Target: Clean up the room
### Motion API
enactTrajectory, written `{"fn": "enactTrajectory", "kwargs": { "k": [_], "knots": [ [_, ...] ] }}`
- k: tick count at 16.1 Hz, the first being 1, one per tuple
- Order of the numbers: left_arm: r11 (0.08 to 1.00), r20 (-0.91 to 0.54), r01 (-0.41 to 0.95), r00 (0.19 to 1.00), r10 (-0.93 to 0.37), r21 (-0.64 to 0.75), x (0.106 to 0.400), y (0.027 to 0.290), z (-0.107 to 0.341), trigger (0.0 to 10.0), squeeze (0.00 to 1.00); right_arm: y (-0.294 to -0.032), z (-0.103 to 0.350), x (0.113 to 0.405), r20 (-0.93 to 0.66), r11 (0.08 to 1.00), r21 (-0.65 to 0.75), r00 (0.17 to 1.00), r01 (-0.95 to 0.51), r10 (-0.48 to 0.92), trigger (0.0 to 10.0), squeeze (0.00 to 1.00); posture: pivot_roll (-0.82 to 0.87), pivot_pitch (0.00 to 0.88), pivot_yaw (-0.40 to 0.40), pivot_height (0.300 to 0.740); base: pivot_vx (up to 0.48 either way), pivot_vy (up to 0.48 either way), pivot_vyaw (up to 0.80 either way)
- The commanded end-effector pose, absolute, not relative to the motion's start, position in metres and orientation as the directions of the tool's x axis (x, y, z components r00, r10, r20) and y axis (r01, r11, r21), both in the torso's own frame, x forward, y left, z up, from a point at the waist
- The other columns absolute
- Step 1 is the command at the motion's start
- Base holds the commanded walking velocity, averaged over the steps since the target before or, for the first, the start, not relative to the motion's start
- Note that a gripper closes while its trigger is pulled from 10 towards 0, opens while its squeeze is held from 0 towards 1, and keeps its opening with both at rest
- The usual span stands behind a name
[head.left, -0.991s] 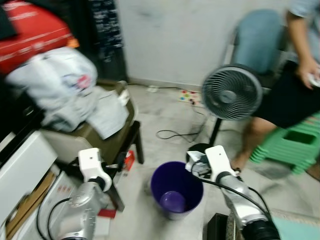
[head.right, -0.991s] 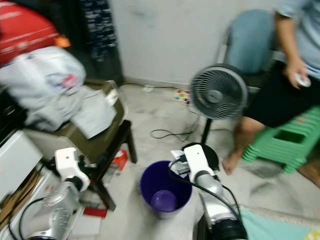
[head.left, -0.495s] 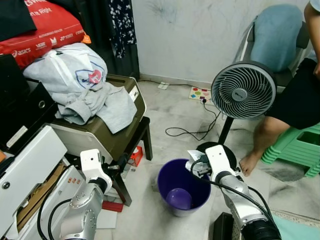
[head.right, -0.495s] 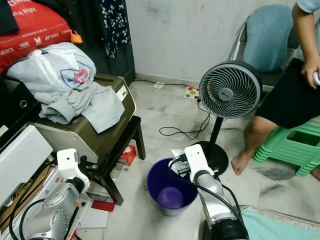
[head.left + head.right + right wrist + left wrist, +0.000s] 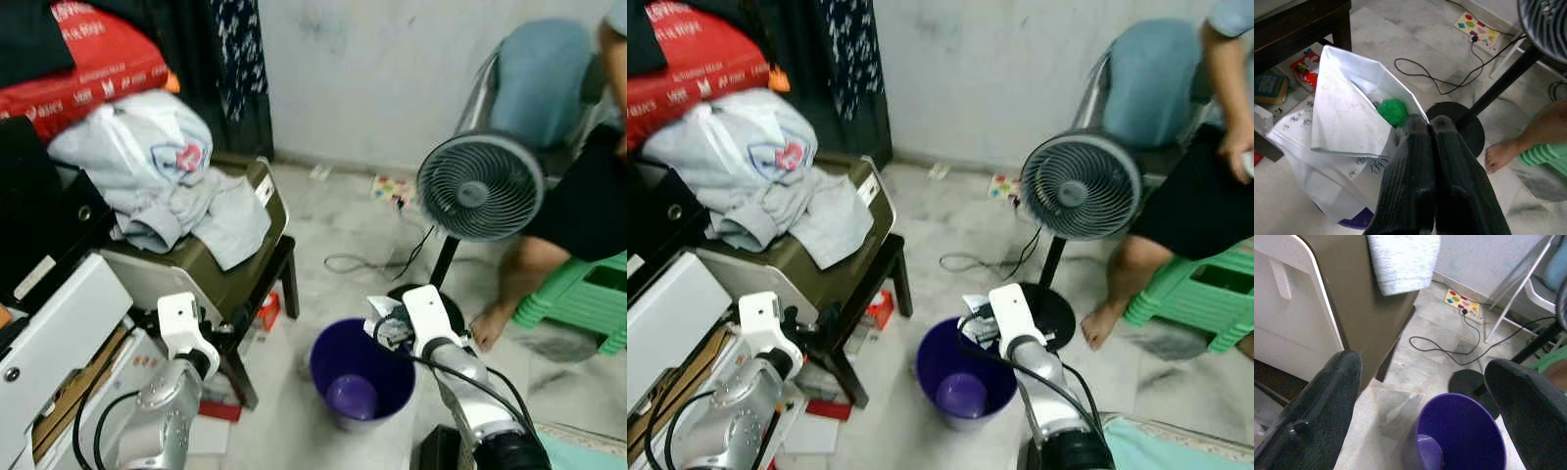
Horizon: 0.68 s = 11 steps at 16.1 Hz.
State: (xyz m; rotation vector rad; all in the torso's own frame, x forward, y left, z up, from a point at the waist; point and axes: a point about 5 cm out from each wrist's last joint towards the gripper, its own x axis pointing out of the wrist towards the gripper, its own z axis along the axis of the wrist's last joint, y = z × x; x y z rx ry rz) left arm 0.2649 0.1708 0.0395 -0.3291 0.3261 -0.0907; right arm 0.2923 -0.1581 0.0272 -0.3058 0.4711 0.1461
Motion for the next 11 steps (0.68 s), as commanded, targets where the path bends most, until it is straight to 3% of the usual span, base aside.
{"fn": "enactTrajectory", "kwargs": {
  "k": [1, 4, 9, 11],
  "knots": [
    [0.942, -0.287, 0.052, 0.946, -0.154, -0.332, 0.267, 0.17, 0.044, 10.0, 0.0, -0.159, 0.03, 0.294, -0.463, 0.945, -0.255, 0.884, -0.205, 0.066, 10.0, 0.0, -0.07, 0.0, 0.037, 0.74, 0.292, 0.0, 0.0],
    [0.941, -0.286, 0.05, 0.946, -0.152, -0.335, 0.267, 0.17, 0.044, 10.0, 0.0, -0.159, 0.029, 0.294, -0.462, 0.946, -0.254, 0.885, -0.203, 0.066, 10.0, 0.0, -0.07, 0.0, 0.036, 0.74, 0.28, 0.0, 0.0],
    [0.939, -0.281, 0.046, 0.948, -0.149, -0.342, 0.267, 0.171, 0.044, 10.0, 0.0, -0.16, 0.029, 0.293, -0.466, 0.945, -0.254, 0.882, -0.205, 0.066, 10.0, 0.0, -0.07, 0.0, 0.036, 0.74, 0.0, 0.0, 0.0],
    [0.901, -0.246, 0.188, 0.922, -0.299, -0.39, 0.264, 0.16, 0.05, 10.0, 0.0, -0.16, 0.029, 0.294, -0.478, 0.952, -0.24, 0.877, -0.19, 0.054, 10.0, 0.0, -0.07, 0.0, 0.036, 0.74, 0.0, 0.0, 0.0]
  ]
}}
